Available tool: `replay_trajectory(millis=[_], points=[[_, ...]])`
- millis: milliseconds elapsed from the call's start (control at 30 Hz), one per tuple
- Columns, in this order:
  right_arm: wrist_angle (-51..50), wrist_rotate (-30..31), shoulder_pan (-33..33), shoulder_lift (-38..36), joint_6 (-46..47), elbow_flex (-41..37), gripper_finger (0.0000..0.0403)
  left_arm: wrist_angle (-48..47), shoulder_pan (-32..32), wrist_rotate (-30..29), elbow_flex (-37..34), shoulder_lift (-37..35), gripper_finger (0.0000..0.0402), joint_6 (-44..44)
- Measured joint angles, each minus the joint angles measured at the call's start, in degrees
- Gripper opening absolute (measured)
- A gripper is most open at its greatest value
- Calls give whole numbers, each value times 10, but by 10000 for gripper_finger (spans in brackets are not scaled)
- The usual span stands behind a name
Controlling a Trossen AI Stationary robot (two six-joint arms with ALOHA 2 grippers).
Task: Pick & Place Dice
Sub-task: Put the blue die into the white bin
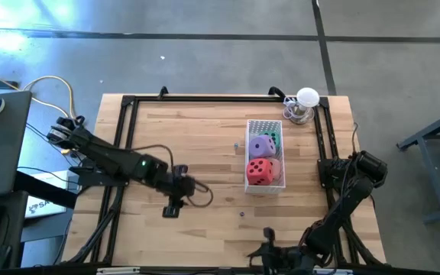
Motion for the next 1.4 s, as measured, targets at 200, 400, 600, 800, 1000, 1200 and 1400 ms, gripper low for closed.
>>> replay_trajectory(millis=[200,400,600,800,1000,1200,1400], points=[[-88,6,-2,43,162,0,112,125,-48,-30,-72,0,203,-29],[-103,11,-12,95,166,0,112,230,-92,-92,-121,0,203,-58],[-122,13,-34,129,184,0,112,293,-131,-100,-154,0,203,-61],[-125,8,-57,134,206,0,115,305,-146,-101,-161,0,203,-56],[-74,40,-69,134,136,0,150,305,-135,-116,-161,2,203,-30],[-53,44,-68,134,82,0,199,302,-121,-117,-161,2,203,-28],[-58,45,-58,134,75,0,212,311,-124,-115,-161,2,203,-32]])
